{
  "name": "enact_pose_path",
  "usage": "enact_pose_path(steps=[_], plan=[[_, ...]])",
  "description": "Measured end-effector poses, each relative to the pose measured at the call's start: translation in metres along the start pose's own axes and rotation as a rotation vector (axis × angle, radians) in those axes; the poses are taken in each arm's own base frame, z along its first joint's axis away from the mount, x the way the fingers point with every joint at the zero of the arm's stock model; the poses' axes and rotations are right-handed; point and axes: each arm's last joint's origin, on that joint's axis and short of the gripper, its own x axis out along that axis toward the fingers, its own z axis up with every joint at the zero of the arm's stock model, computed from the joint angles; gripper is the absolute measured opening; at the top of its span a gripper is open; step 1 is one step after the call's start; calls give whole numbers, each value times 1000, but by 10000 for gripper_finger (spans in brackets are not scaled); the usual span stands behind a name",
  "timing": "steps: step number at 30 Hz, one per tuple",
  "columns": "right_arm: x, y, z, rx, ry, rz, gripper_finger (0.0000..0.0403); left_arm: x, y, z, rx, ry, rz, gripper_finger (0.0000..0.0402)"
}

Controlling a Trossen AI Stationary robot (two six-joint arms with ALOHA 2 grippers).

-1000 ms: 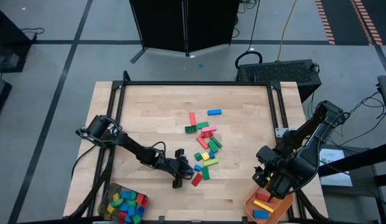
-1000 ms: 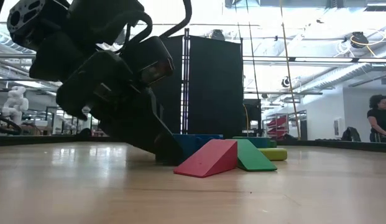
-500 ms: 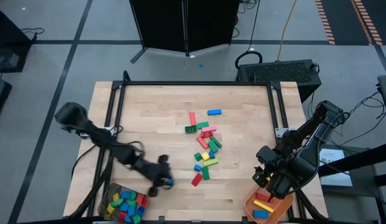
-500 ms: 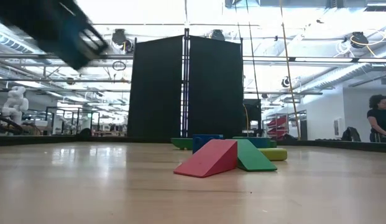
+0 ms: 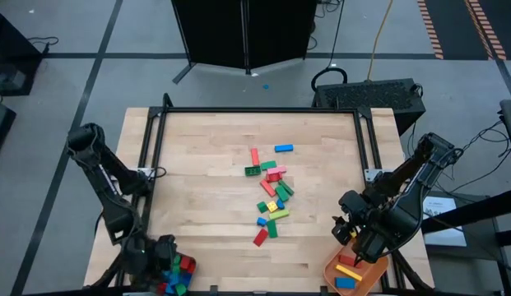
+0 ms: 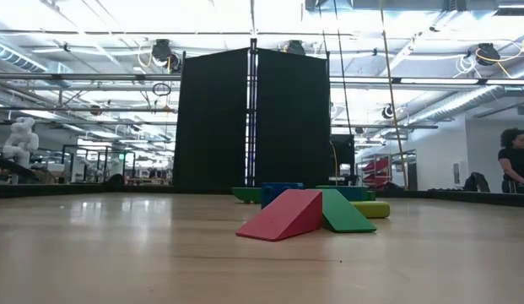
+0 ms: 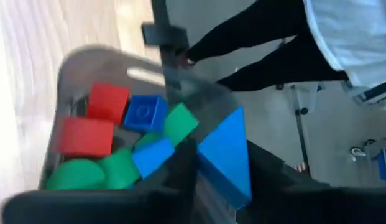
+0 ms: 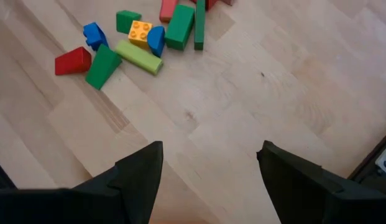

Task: Sort blocks by size
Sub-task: Put the blue triangular block into the black bin, then put the blue square game piece into the black bin

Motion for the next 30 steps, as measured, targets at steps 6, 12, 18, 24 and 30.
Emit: enact_pose_path(steps=[6, 12, 18, 24, 30], plan=[[0, 0, 0, 3, -1, 1, 256, 3, 6, -5, -9, 39, 71, 224], [0, 1, 0, 4, 0, 5, 256, -1, 30, 17, -57, -77, 238, 250], [0, 1, 0, -5, -12, 7, 256, -19, 67, 76, 139, -523, 630, 252], [0, 1, 0, -31, -14, 6, 256, -18, 122, 135, 263, -570, 695, 253], [0, 1, 0, -49, -14, 7, 256, 6, 168, 161, 394, -522, 606, 253]])
